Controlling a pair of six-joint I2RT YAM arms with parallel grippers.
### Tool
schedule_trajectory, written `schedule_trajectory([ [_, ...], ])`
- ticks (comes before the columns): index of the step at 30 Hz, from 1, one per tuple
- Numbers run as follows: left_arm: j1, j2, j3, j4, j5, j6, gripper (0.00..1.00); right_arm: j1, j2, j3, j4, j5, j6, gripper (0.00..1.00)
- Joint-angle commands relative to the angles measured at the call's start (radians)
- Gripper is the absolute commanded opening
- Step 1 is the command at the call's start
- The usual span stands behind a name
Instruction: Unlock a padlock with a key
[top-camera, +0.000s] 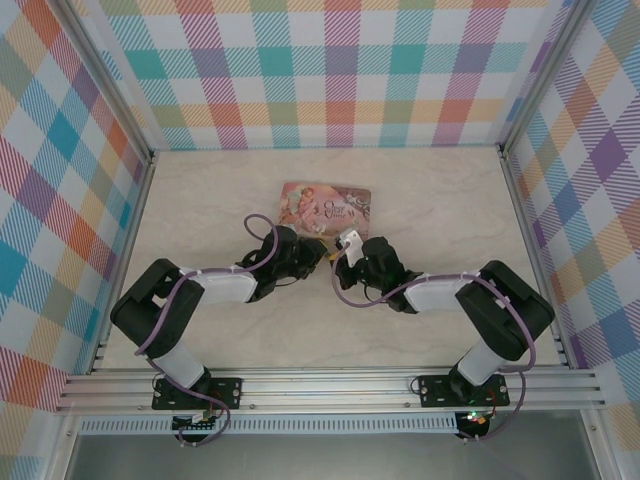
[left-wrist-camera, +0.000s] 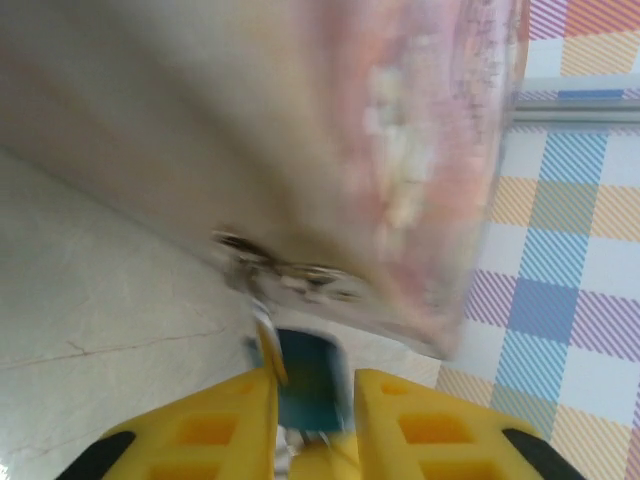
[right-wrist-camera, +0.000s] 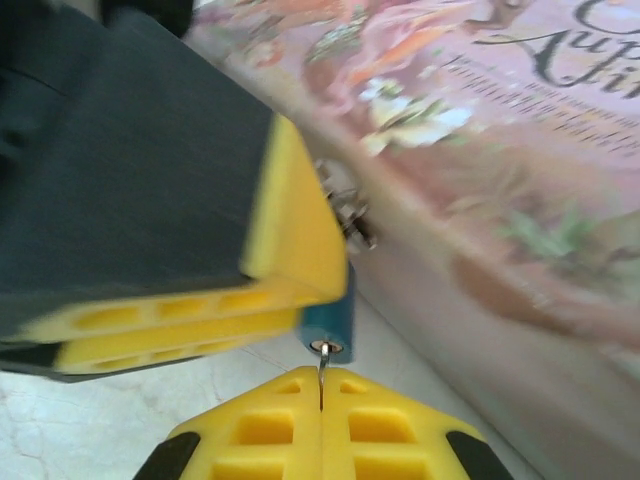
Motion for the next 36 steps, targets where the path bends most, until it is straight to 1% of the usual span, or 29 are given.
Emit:
schedule_trajectory([
  [1, -0.001, -0.079, 0.004, -0.020, 0.002, 0.021, 0.33, -0.008, 0.039, 0.012, -0.015, 0.025, 0.028, 0.00],
  [5, 0.009, -0.134, -0.017, -0.105, -0.025, 0.033, 0.43, -0.008, 0.061, -0.005, 0.006, 0.022, 0.048, 0.00],
  [9, 0.027, -0.213, -0.018, -0.245, -0.075, 0.069, 0.52, -0.008, 0.060, -0.019, 0.012, 0.008, 0.073, 0.00],
  [12, 0.044, -0.262, -0.018, -0.310, -0.095, 0.096, 0.56, -0.008, 0.051, -0.028, 0.012, -0.006, 0.104, 0.00],
  [14, 0.057, -0.290, -0.018, -0.340, -0.102, 0.115, 0.57, -0.008, 0.045, -0.034, 0.046, -0.010, 0.131, 0.00],
  [17, 0.082, -0.339, 0.003, -0.431, -0.129, 0.178, 0.59, -0.010, 0.047, -0.041, 0.065, -0.019, 0.182, 0.00],
  [19, 0.116, -0.372, 0.040, -0.527, -0.148, 0.246, 0.63, -0.011, 0.055, -0.050, 0.093, -0.019, 0.205, 0.00],
  [21, 0.161, -0.384, 0.100, -0.633, -0.157, 0.323, 0.68, -0.013, 0.063, -0.057, 0.117, -0.019, 0.220, 0.00],
  [23, 0.210, -0.370, 0.182, -0.732, -0.156, 0.425, 0.72, -0.016, 0.071, -0.058, 0.129, -0.024, 0.225, 0.00],
  [25, 0.252, -0.322, 0.283, -0.869, -0.167, 0.545, 0.77, -0.017, 0.079, -0.054, 0.133, -0.034, 0.225, 0.00],
  [27, 0.278, -0.261, 0.360, -0.925, -0.170, 0.638, 0.81, -0.018, 0.088, -0.049, 0.139, -0.045, 0.228, 0.00],
  [29, 0.311, -0.204, 0.408, -0.924, -0.135, 0.684, 0.84, -0.018, 0.097, -0.045, 0.144, -0.054, 0.233, 0.00],
  [32, 0.356, -0.124, 0.442, -0.838, -0.058, 0.727, 0.88, -0.019, 0.114, -0.041, 0.158, -0.062, 0.244, 0.00],
  [36, 0.393, 0.011, 0.515, -0.791, -0.021, 0.780, 0.91, -0.018, 0.128, -0.035, 0.167, -0.064, 0.249, 0.00],
])
